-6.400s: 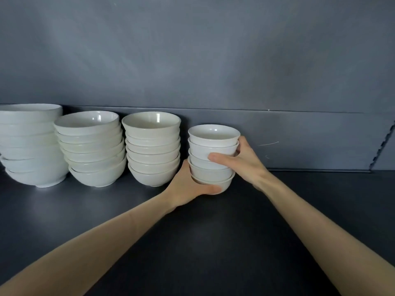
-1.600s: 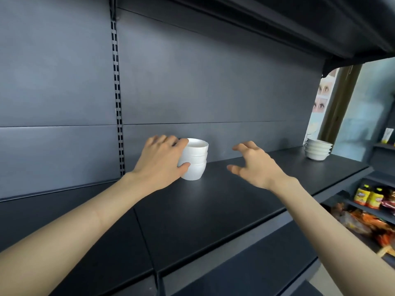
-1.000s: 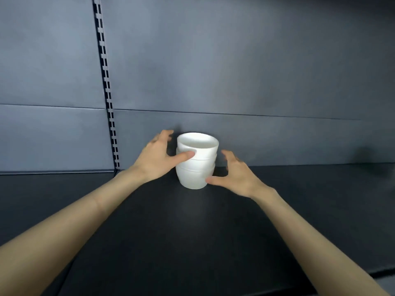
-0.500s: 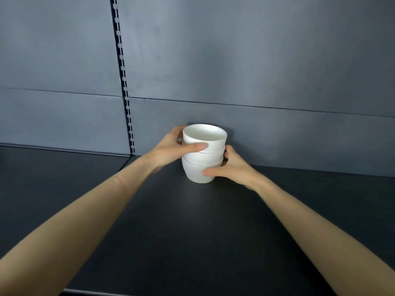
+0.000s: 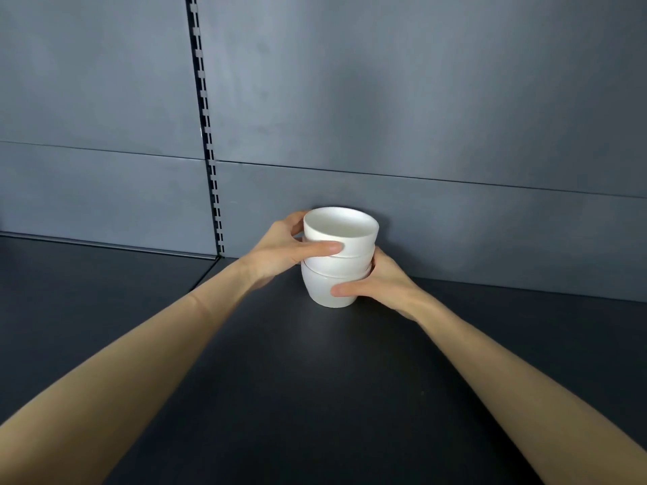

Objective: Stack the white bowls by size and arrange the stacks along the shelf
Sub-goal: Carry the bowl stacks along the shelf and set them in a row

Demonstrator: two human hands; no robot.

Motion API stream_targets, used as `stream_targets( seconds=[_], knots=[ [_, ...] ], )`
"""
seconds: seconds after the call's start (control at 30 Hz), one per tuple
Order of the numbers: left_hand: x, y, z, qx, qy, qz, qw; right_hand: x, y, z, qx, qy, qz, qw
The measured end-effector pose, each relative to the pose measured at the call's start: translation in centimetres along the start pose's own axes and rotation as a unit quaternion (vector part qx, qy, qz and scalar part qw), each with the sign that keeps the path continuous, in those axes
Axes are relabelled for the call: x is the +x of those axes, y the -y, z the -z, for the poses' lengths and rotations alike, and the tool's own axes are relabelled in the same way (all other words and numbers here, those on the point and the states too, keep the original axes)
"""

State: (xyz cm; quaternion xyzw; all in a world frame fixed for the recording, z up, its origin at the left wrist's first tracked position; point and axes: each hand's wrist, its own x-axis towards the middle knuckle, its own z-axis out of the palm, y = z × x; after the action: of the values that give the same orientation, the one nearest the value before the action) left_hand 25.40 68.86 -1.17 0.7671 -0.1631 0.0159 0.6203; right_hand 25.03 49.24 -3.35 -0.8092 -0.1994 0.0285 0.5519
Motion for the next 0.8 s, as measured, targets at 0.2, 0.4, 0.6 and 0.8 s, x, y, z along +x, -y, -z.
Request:
stream_targets(
  seconds=[0.2, 0.4, 0.6, 0.8],
  knots=[
    [-1.1, -1.1, 0.2, -0.009, -0.015, -0.01, 1.0, -0.3, 0.6, -0.3, 0.012, -0.014, -0.015, 1.0],
    [-4.1, -3.3, 2.3, -0.003, -0.043, -0.023, 0.999, -0.8, 3.4, -2.1, 0.015, -0.005, 0.01, 1.0],
    [-8.7, -5.6, 6.2, 0.013, -0.077, -0.039, 0.996, -1.4, 7.2, -6.1, 0.016, 0.008, 0.037, 0.999],
    [-14.6, -6.4, 12.5, 0.025, -0.097, -0.041, 0.994, -2.2, 11.6, -13.1, 0.019, 0.035, 0.07, 0.997]
  ],
)
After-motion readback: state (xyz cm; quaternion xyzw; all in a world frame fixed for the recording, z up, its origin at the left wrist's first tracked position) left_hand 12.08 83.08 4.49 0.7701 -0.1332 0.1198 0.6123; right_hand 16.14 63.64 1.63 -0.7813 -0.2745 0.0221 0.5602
